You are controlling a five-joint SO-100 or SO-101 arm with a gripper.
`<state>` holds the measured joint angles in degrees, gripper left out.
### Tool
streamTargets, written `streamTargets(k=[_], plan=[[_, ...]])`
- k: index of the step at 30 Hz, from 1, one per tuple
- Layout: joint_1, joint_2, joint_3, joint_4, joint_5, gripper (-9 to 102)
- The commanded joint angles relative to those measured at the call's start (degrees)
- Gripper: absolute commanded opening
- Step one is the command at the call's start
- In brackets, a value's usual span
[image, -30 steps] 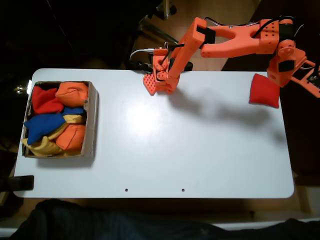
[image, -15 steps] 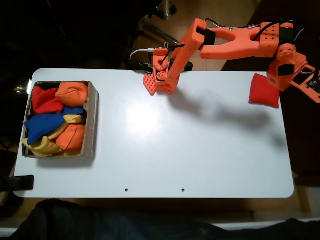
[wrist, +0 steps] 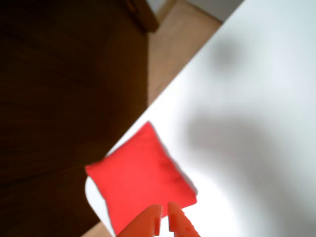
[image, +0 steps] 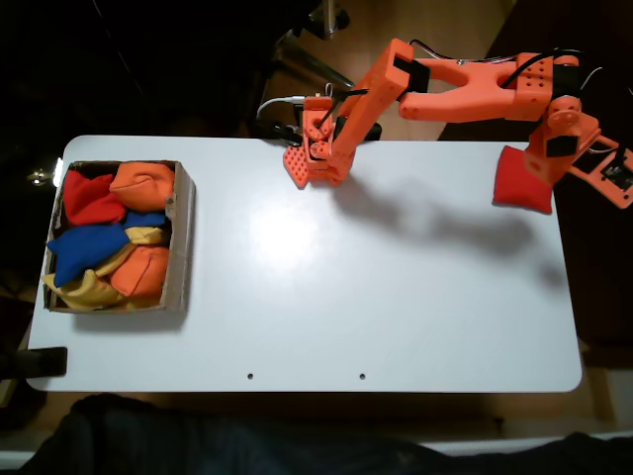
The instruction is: Grasp a bag and put it in the box.
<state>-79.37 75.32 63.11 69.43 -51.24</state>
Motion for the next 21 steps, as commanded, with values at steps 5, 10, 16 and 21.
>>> streamTargets(k=[5,10,16,21], plan=[[-1.2,-1.2,0.5,-0.9,-0.5,1],[-2.3,-2.7,2.2,-1.1,-0.6,1],[-3.1,-4.0,3.9,-1.9,-0.7,1],[-3.3,-4.2,5.6,-2.1,-0.7,1]])
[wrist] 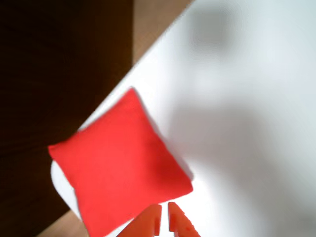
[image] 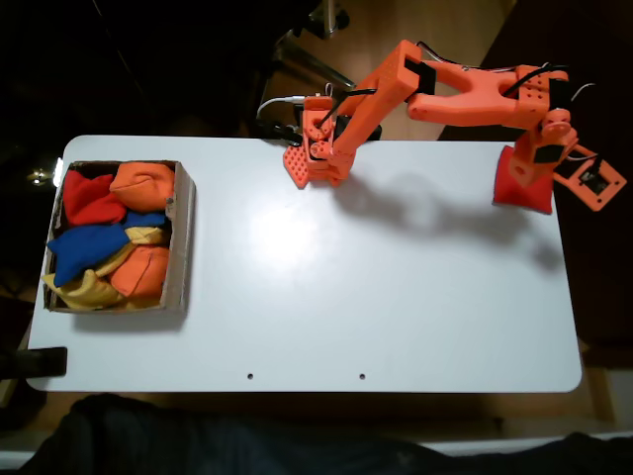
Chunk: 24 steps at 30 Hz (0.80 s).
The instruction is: Grasp a bag and put it in the box.
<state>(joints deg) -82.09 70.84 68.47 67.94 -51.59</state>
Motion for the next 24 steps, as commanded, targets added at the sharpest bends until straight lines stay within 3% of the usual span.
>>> streamTargets(k=[1,8,24], plan=[[-0.5,0.2,0.6,-0.6,-0.4,1],[-0.6,-0.1,3.4,-0.7,-0.4,3],[0.3,-1.3,6.0,-0.4,-0.4,40]])
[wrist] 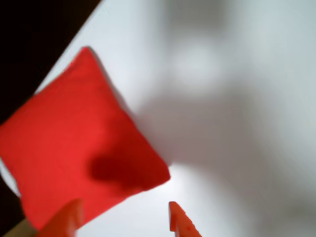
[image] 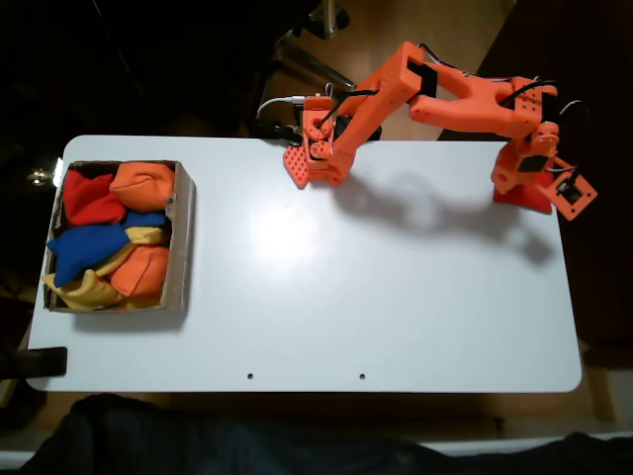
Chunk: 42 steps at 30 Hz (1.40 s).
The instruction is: Grasp a bag and put it in the box.
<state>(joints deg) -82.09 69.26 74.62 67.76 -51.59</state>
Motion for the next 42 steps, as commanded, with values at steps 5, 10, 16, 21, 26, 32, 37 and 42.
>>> streamTargets(k=[5,10,16,21,26,32,37,42], plan=[[0.4,0.3,0.3,-0.1,-0.4,50],[0.5,0.5,0.4,0.3,-0.7,56],[0.4,0.4,0.4,0.4,-2.6,58],[0.4,-0.7,0.4,0.0,-4.0,58],[0.4,-2.7,-0.1,-0.2,-5.2,58],[0.4,-3.7,-0.4,-0.9,-5.4,58],[0.7,-4.8,-0.9,-2.8,-5.3,58],[1.0,-6.2,-1.9,-3.1,-5.4,58]])
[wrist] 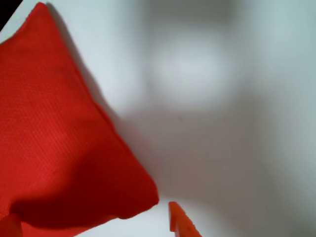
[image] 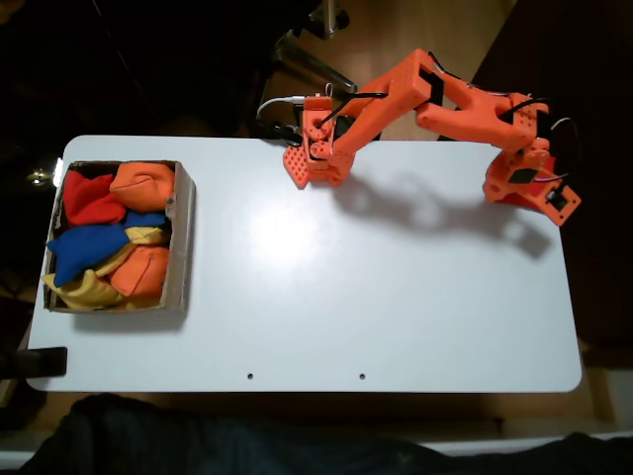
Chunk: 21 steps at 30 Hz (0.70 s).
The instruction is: Grasp a bag and put it in the box.
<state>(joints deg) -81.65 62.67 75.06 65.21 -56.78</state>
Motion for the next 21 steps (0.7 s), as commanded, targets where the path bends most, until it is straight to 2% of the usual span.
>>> streamTargets(k=[1,9,16,21], plan=[[0.6,0.2,-2.6,-0.5,-0.3,58],[1.2,-0.7,-3.4,-1.1,-0.4,57],[1.5,-0.9,-3.7,-1.3,-0.4,49],[1.8,-1.3,-3.7,-1.5,-0.4,48]])
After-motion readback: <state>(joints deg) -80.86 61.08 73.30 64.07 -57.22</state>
